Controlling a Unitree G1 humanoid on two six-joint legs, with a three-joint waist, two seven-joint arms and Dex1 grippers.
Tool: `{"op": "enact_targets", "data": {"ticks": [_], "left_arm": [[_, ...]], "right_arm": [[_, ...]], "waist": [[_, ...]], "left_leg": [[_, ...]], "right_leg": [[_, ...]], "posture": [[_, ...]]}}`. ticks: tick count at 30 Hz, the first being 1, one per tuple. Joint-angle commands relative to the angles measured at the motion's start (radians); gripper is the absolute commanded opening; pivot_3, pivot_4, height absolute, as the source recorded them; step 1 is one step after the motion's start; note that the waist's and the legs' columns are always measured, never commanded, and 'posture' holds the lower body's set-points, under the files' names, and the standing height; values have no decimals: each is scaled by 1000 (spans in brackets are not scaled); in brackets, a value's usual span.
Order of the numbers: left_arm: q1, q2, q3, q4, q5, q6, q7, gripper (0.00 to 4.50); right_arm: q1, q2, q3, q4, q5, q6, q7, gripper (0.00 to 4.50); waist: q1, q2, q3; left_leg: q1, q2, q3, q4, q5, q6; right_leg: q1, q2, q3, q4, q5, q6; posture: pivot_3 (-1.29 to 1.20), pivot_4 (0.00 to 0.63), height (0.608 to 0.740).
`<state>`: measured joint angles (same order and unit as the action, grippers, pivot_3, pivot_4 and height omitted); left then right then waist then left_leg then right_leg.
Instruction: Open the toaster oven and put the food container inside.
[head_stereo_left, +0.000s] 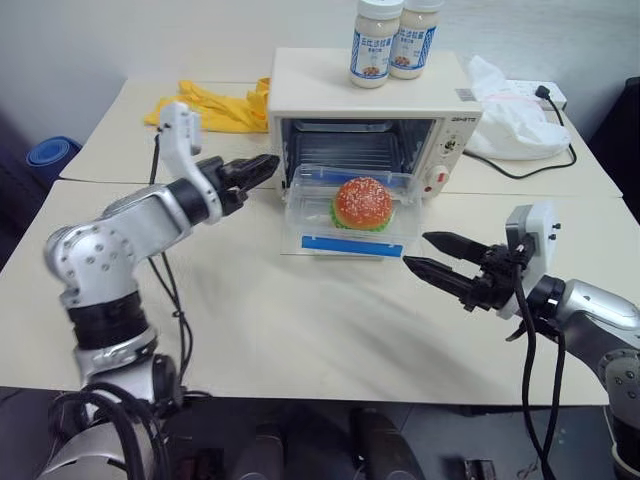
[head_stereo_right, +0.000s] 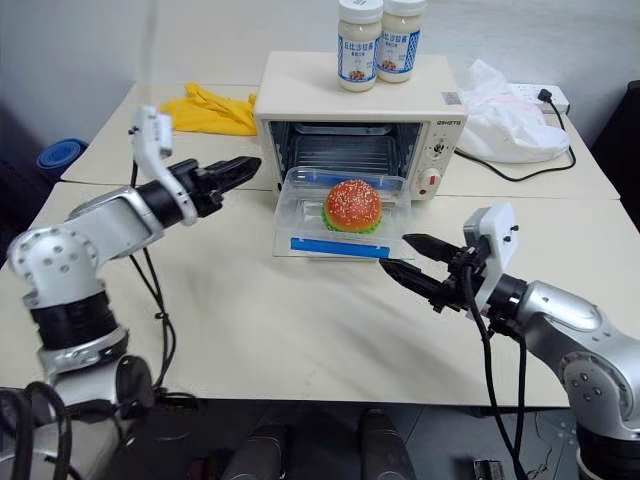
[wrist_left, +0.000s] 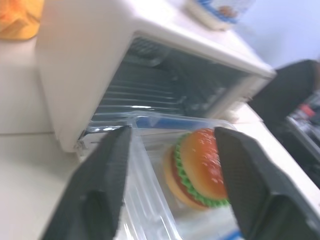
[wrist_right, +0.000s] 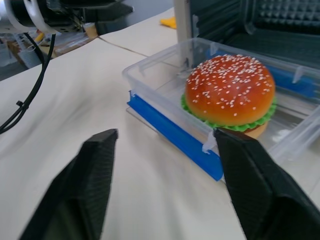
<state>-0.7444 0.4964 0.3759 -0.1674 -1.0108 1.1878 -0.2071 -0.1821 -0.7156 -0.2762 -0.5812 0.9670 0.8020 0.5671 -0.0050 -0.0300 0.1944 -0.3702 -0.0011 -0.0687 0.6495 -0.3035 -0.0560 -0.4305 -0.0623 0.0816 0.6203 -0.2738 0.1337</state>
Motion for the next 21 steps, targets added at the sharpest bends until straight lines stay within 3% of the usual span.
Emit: {"op": "enact_targets", "data": {"ticks": [1,3,6,7,12,19,21], "left_arm": [[87,101,-19,-94,-110,-18,-344,1508],[163,153,-114,-126,-45,-86,-487,886],[207,170,-275,-136,103,-205,-563,12],[209,168,-316,-134,141,-238,-580,0],[168,165,-620,-126,491,-448,-573,0],[78,-9,-591,-10,582,-470,-439,0],[33,-72,-563,65,642,-492,-329,0]], "right_arm": [[-6,-5,11,-10,13,-5,24,1923],[-13,-2,39,10,-25,-17,30,1221],[-35,-1,87,49,-100,-35,23,239],[-45,-3,104,63,-129,-43,18,33],[-98,5,210,165,-338,-121,-9,33],[-215,77,285,292,-508,-211,-35,33],[-297,133,304,378,-555,-237,-71,33]], "waist": [[0,0,0],[-1,0,0],[4,0,0],[4,0,0],[2,0,0],[-4,0,0],[-9,0,0]], "left_leg": [[0,0,0,0,0,0],[0,0,0,0,0,1],[2,0,0,0,0,1],[1,-1,0,1,0,2],[0,0,0,0,-1,3],[0,0,1,0,-1,4],[1,0,0,0,-1,5]], "right_leg": [[0,0,0,0,0,0],[1,0,0,-1,0,0],[3,0,0,-1,-1,-1],[3,0,0,-2,0,-1],[2,0,0,-3,0,-1],[1,0,1,-2,1,0],[1,0,1,-1,1,0]], "posture": [[0,150,740],[0,150,740],[0,150,740],[0,150,740],[0,150,740],[0,150,740],[0,150,740]]}}
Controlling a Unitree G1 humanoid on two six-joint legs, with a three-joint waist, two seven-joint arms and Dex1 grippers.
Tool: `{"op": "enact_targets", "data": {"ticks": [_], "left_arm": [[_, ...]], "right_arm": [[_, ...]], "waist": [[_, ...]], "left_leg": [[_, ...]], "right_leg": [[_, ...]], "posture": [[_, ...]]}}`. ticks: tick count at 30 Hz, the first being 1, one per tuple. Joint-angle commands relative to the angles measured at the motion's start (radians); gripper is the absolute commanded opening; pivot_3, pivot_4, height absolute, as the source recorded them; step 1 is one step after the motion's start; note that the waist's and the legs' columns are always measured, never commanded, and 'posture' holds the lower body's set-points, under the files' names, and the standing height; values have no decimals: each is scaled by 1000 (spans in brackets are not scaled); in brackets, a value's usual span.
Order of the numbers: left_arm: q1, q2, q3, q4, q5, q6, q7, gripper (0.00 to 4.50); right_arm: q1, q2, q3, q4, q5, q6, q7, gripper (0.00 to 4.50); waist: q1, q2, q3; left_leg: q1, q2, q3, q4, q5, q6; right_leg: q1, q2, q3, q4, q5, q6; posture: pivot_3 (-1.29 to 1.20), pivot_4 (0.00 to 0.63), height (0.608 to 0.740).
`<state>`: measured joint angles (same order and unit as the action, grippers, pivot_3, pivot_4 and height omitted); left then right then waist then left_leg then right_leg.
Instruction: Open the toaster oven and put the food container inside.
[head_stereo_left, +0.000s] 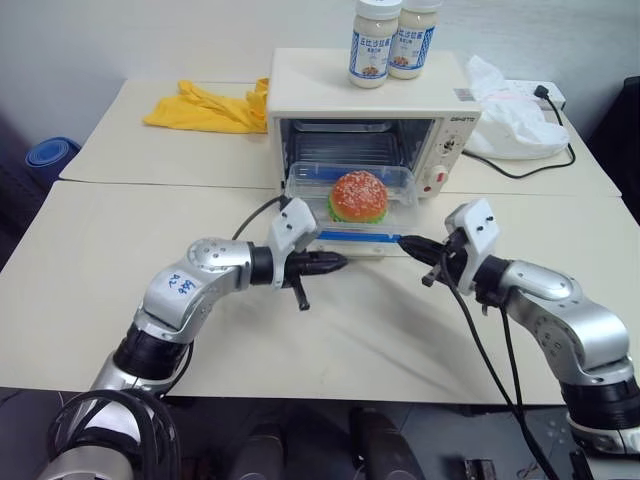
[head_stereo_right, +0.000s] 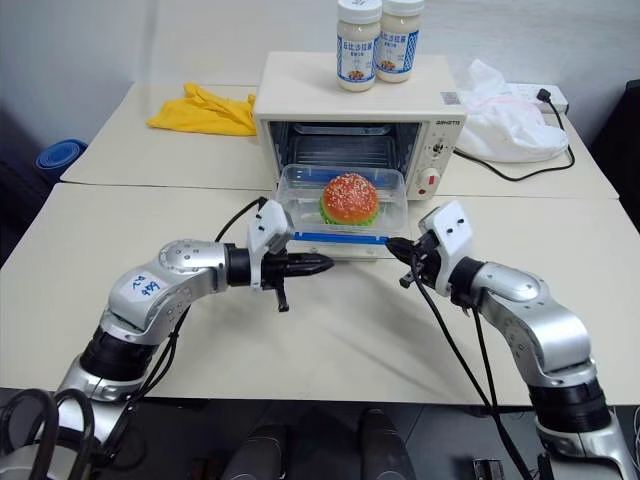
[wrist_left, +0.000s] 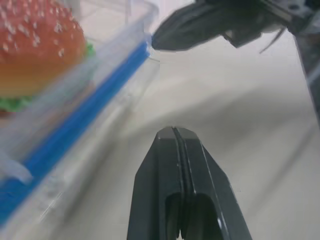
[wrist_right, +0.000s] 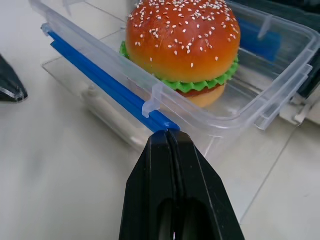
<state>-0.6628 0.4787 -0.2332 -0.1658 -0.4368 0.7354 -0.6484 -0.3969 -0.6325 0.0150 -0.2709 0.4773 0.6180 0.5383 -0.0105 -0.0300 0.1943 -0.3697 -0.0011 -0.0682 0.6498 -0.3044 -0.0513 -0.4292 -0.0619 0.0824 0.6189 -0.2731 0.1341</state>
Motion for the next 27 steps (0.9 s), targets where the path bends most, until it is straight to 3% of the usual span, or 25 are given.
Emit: {"op": "enact_targets", "data": {"ticks": [1,11,19,22,27], "left_arm": [[-69,-80,63,93,85,-39,153,0],[-246,-241,140,374,211,-184,323,0],[-304,-300,200,529,230,-259,357,0],[-289,-286,221,494,214,-263,328,0],[-223,-215,285,293,101,-173,212,0]], "right_arm": [[-121,81,15,110,-80,-60,-60,33],[-333,242,3,427,-214,-183,-120,33],[-456,304,-43,656,-250,-301,-150,33],[-452,304,-68,632,-234,-285,-141,33],[-340,265,-101,396,-179,-163,-108,33]], "waist": [[-7,0,0],[-17,0,0],[-20,0,0],[-20,0,0],[-20,0,0]], "left_leg": [[0,0,0,1,0,0],[-2,-1,0,0,1,0],[-2,-1,3,0,1,0],[-2,0,3,-1,1,0],[-8,0,4,-1,1,-1]], "right_leg": [[0,0,0,1,0,0],[-3,-1,0,1,1,1],[-4,-1,1,2,1,1],[-5,-1,2,4,1,2],[-14,-2,3,9,1,2]], "posture": [[0,150,740],[0,150,740],[0,150,740],[0,150,740],[0,150,740]]}}
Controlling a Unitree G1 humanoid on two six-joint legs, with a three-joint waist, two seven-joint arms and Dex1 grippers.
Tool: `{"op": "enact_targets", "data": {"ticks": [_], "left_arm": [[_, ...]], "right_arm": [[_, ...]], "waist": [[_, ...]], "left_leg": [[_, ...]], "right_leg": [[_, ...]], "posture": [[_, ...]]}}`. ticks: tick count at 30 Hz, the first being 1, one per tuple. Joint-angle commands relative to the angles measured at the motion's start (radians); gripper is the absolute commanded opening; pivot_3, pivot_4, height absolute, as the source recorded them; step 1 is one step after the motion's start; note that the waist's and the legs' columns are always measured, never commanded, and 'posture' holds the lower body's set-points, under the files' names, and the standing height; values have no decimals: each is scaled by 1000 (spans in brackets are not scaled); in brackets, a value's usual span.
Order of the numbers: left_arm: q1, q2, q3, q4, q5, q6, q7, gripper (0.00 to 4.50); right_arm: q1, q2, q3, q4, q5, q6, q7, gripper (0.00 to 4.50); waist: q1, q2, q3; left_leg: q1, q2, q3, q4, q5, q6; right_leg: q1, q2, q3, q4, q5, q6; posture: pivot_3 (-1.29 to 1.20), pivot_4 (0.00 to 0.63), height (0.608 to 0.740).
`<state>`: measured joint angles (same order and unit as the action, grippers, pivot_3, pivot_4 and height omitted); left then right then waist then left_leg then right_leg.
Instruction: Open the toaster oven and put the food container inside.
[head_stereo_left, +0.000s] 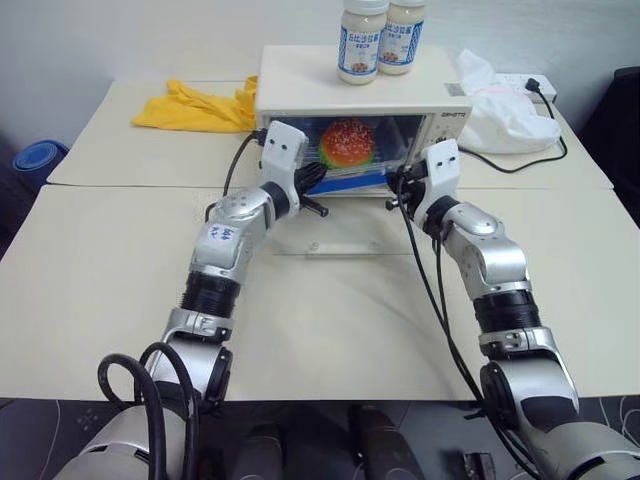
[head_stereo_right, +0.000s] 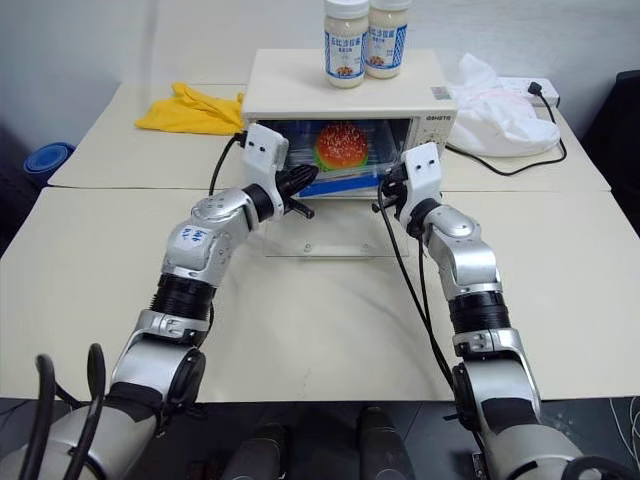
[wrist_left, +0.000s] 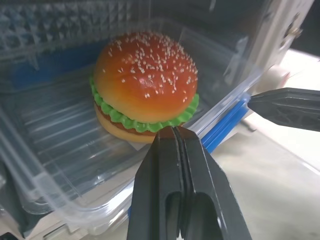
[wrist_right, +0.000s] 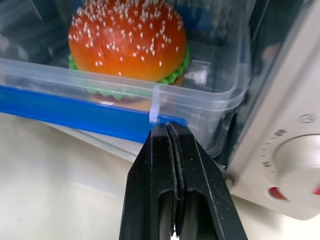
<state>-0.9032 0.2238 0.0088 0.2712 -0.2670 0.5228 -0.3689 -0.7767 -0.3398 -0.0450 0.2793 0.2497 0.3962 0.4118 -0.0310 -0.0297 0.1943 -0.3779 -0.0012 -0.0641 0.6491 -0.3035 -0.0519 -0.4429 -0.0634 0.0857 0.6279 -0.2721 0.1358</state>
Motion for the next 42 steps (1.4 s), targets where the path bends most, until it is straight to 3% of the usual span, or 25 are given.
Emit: {"op": "enact_targets", "data": {"ticks": [1,6,9,16,23,33,41,42], "left_arm": [[37,63,49,-194,-92,66,-96,0],[100,184,137,-397,-264,244,-197,0],[149,322,182,-489,-356,327,-310,0],[354,733,227,-638,-486,363,-703,2134],[395,874,240,-626,-483,318,-814,4394],[307,836,162,-533,-388,203,-784,4454],[291,848,193,-458,-392,170,-805,4454],[286,851,202,-444,-394,168,-805,4500]], "right_arm": [[70,-37,-50,-213,69,97,24,33],[245,-103,-93,-527,211,311,72,33],[362,-157,-121,-684,330,439,119,33],[541,-201,-111,-762,364,497,111,0],[526,-126,-79,-600,275,387,59,0],[381,-47,-73,-462,221,249,48,0],[167,-181,-291,-554,452,422,64,0],[139,-233,-321,-545,481,463,78,374]], "waist": [[0,0,0],[2,0,0],[-2,0,0],[-13,0,0],[-12,0,0],[-25,0,0],[-23,3,2],[-23,3,2]], "left_leg": [[-1,0,0,0,1,-1],[-2,0,0,0,1,-2],[-1,0,-1,1,0,-1],[3,1,1,0,1,-1],[7,1,0,0,0,1],[7,1,0,-1,0,1],[5,1,0,-1,0,1],[5,1,0,-1,-1,2]], "right_leg": [[-1,0,0,0,0,0],[-1,0,0,0,0,0],[-1,0,0,-1,0,0],[1,2,1,0,-2,-3],[7,2,1,-3,-2,-3],[6,2,1,-2,-2,-3],[3,2,0,-1,-2,-3],[4,2,0,-2,-2,-3]], "posture": [[0,150,740],[0,150,740],[0,150,740],[0,150,740],[0,150,740],[0,150,740],[0,150,740],[0,150,740]]}}
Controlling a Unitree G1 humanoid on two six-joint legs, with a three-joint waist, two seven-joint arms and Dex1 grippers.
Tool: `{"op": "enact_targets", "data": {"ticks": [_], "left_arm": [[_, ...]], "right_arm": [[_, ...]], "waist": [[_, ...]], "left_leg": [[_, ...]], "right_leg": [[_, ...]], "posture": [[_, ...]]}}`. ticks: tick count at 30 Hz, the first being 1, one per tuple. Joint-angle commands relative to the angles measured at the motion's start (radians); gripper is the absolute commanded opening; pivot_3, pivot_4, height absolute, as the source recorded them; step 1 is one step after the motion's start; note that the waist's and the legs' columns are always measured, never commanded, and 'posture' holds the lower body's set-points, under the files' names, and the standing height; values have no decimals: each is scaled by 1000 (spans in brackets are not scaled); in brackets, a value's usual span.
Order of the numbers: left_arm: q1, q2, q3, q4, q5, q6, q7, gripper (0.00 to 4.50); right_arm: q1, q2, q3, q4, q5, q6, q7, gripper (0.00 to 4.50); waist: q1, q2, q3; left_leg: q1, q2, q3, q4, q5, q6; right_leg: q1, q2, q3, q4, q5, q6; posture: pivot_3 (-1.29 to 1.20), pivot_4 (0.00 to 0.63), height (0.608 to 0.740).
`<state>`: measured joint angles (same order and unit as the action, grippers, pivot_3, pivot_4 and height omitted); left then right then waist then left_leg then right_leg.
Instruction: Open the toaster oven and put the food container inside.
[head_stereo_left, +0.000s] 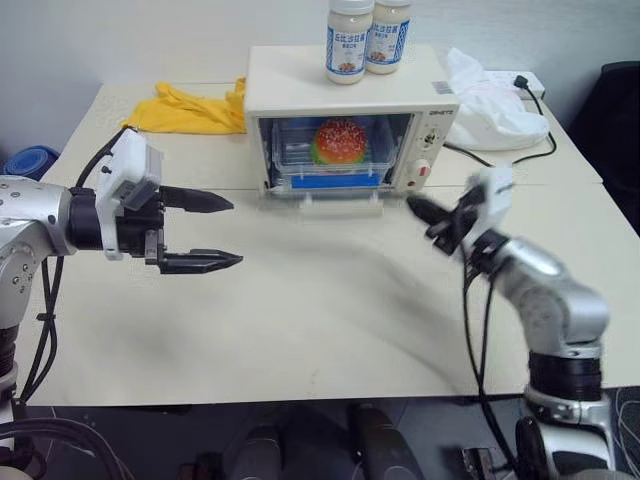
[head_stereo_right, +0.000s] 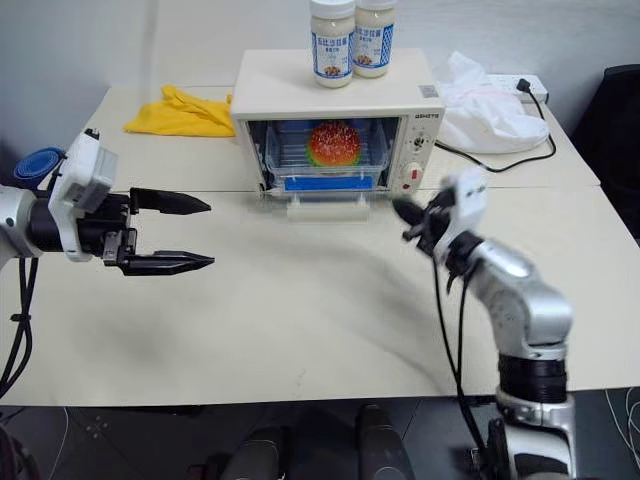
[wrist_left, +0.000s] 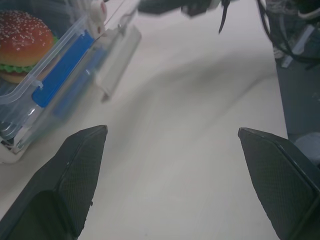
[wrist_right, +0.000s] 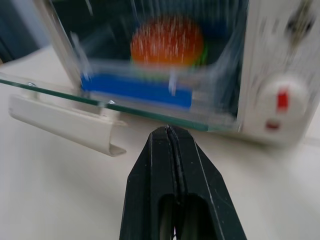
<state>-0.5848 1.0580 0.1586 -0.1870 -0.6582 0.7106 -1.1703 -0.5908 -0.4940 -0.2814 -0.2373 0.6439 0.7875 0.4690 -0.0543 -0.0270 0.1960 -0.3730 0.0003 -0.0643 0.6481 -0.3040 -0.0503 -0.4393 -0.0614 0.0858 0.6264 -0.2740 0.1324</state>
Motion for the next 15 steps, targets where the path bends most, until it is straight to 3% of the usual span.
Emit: {"op": "enact_targets", "data": {"ticks": [1,5,12,15], "left_arm": [[-38,20,61,29,-3,-24,-4,4500],[-51,38,90,80,-2,-29,-11,4500],[-72,76,130,157,7,-48,-38,4500],[-92,61,122,188,16,-65,-18,4500]], "right_arm": [[-63,-133,-107,-23,113,107,44,546],[-10,-354,-159,-34,187,182,219,1814],[119,-565,-284,-42,311,248,426,4074],[121,-570,-282,-43,315,228,422,4074]], "waist": [[1,0,0],[7,0,0],[0,1,1],[-2,1,1]], "left_leg": [[0,0,0,0,0,0],[-1,0,0,0,-1,2],[0,0,4,1,-2,3],[2,1,5,1,-2,3]], "right_leg": [[0,0,0,0,0,0],[0,0,-1,-2,0,0],[1,0,1,-2,0,1],[1,1,2,-1,0,1]], "posture": [[0,150,740],[0,150,740],[0,150,740],[0,150,740]]}}
